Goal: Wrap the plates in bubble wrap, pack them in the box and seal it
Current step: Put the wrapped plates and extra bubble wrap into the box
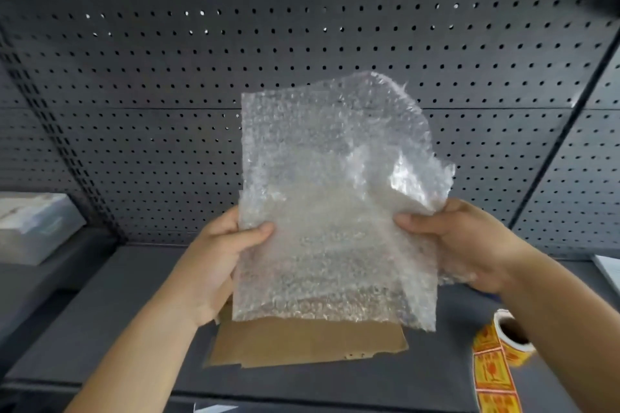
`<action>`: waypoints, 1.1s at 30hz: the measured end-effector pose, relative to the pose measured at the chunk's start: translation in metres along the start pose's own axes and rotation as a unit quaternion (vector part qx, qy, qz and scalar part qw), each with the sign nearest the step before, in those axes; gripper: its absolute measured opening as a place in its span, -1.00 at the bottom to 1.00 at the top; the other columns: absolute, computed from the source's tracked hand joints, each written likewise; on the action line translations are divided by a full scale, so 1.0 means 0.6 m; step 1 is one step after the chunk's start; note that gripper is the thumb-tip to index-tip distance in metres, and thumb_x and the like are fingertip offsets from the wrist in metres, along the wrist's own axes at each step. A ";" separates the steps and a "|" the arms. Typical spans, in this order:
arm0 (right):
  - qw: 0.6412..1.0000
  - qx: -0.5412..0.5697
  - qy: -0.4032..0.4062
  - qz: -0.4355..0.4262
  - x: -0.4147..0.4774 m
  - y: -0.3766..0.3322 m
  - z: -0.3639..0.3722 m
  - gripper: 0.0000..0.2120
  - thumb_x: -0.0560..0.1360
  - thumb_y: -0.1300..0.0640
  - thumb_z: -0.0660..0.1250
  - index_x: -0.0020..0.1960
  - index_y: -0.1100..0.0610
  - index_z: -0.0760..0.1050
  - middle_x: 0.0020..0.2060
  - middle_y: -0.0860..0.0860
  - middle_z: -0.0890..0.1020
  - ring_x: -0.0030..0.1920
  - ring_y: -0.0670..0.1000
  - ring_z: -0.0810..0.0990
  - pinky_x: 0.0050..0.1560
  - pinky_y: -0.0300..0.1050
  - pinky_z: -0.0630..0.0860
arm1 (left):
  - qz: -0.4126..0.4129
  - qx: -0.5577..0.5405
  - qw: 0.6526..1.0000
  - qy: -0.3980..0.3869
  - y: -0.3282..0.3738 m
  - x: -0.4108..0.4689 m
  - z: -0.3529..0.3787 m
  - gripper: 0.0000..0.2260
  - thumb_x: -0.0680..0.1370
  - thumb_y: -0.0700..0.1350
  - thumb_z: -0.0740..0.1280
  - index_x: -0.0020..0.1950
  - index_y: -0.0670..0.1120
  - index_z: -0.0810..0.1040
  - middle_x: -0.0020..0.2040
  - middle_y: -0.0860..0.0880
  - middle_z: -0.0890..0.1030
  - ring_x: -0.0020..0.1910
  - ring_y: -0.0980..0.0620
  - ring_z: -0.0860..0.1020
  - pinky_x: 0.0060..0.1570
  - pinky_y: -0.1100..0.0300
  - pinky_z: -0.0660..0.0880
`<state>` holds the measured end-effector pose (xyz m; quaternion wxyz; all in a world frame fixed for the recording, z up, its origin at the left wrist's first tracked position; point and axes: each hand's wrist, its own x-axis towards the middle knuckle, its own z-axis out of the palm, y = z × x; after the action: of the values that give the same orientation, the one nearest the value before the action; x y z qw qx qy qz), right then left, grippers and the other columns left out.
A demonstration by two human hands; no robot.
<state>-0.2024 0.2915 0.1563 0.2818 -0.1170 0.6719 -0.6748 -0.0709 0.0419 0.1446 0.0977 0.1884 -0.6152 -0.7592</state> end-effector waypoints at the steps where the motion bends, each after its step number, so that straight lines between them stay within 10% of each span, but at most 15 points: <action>1: 1.000 0.001 0.010 -0.001 0.000 -0.001 -0.001 -0.76 0.47 0.26 0.38 0.12 0.30 0.62 0.02 0.23 0.72 -0.02 0.19 0.74 -0.03 0.08 0.69 | 0.003 -0.016 1.000 -0.007 0.000 0.000 0.001 -0.79 0.52 -0.25 0.37 0.09 -0.08 0.73 0.06 -0.11 0.75 0.01 -0.07 0.74 -0.11 0.03 0.66; 7: 0.994 -0.066 -0.036 -0.076 -0.009 -0.010 0.006 -0.73 0.48 0.31 0.31 -0.34 0.15 0.66 -0.38 0.09 0.67 -0.32 0.08 0.67 -0.26 -0.07 0.60 | 0.040 0.006 0.999 -0.031 -0.009 0.004 -0.014 -0.49 0.54 -0.46 0.18 -0.43 -0.03 0.69 -0.35 -0.02 0.66 -0.34 -0.03 0.62 -0.46 0.28 0.55; 10: 0.995 -0.013 -0.047 -0.083 -0.007 -0.016 0.001 -0.84 0.49 0.23 0.31 -0.08 0.18 0.68 -0.21 0.12 0.73 -0.10 0.18 0.70 -0.07 -0.02 0.64 | 0.061 0.040 0.997 -0.037 -0.008 0.005 -0.019 -0.50 0.57 -0.47 0.16 -0.43 -0.08 0.63 -0.35 -0.05 0.62 -0.41 0.02 0.60 -0.47 0.21 0.53; 13: 0.981 0.169 -0.096 -0.017 -0.001 -0.025 -0.011 -0.53 0.57 -0.04 0.20 0.36 0.21 0.50 0.18 0.23 0.54 0.17 0.26 0.51 0.10 0.12 0.58 | 0.128 0.113 0.985 0.011 -0.006 0.014 -0.021 -0.44 0.53 -0.53 0.14 -0.46 -0.01 0.61 -0.33 0.02 0.64 -0.37 0.09 0.60 -0.42 0.22 0.48; 16: 0.985 0.125 -0.120 -0.008 0.004 -0.030 -0.004 -0.32 0.54 -0.37 0.06 0.34 0.09 0.57 0.18 0.08 0.68 0.17 0.11 0.66 0.11 0.09 0.64 | 0.214 0.182 0.957 0.075 -0.008 0.020 -0.012 -0.42 0.51 -0.55 0.11 -0.38 0.02 0.66 -0.16 0.12 0.71 -0.18 0.07 0.65 -0.19 0.16 0.52; 19: 0.995 0.009 -0.092 -0.030 0.007 -0.040 0.032 -0.73 0.62 0.03 0.23 0.18 0.14 0.59 -0.07 0.02 0.76 -0.09 0.01 0.75 -0.29 -0.16 0.67 | 0.250 0.258 0.931 0.067 -0.010 0.022 0.005 -0.42 0.51 -0.53 0.10 -0.26 0.06 0.70 0.05 0.28 0.65 -0.31 0.12 0.56 -0.27 0.22 0.47; 22: 0.989 -0.114 0.020 -0.088 0.029 -0.042 0.038 -0.79 0.55 0.28 0.39 0.19 0.22 0.57 0.02 0.15 0.73 -0.07 0.12 0.75 -0.12 0.06 0.70 | 0.181 0.243 0.953 0.011 -0.011 0.022 0.002 -0.53 0.55 -0.41 0.19 -0.09 0.10 0.74 0.15 0.27 0.64 -0.38 0.10 0.50 -0.35 0.28 0.41; 26: 0.874 -0.403 0.179 -0.207 0.035 -0.047 0.054 -0.95 0.49 0.35 0.32 -0.12 0.26 0.46 -0.27 0.24 0.59 -0.34 0.29 0.53 -0.39 -0.11 0.46 | 0.076 0.076 0.991 -0.078 -0.009 0.022 -0.001 -0.74 0.67 -0.19 0.23 0.22 -0.15 0.69 0.17 -0.05 0.71 0.11 0.02 0.67 0.05 0.18 0.58; 29: 0.764 -0.506 0.187 -0.354 0.014 -0.029 0.090 -0.70 0.34 0.45 0.19 -0.28 0.05 0.32 -0.46 -0.07 0.34 -0.47 -0.03 0.20 -0.44 -0.21 0.19 | 0.070 0.087 0.993 -0.043 -0.020 0.027 0.015 -0.71 0.66 -0.01 0.29 0.28 -0.10 0.65 0.29 -0.04 0.66 0.25 0.04 0.63 0.31 0.05 0.54; 31: 0.716 -0.561 0.128 -0.395 0.007 -0.006 0.113 -0.53 0.33 0.36 0.21 0.06 -0.10 0.57 -0.18 -0.09 0.63 -0.37 -0.05 0.46 -0.36 -0.19 0.45 | 0.063 0.033 0.996 -0.056 -0.018 0.025 0.029 -0.60 0.66 0.11 0.22 0.34 -0.11 0.60 0.29 -0.06 0.66 0.28 0.04 0.62 0.34 0.04 0.52; 33: 0.730 -0.600 0.031 -0.326 0.001 0.007 0.128 -0.41 0.48 0.20 0.26 0.48 -0.13 0.38 0.44 -0.07 0.46 0.13 0.03 0.63 0.05 0.02 0.63 | 0.061 -0.027 0.995 -0.071 -0.008 0.021 0.039 -0.51 0.67 0.20 0.13 0.34 -0.12 0.59 0.20 -0.06 0.70 0.24 0.04 0.65 0.27 0.10 0.55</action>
<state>-0.1606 0.2268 0.1576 -0.1051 -0.4529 0.8659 -0.1846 -0.0917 0.0593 0.1421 0.1049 0.0937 -0.6100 -0.7798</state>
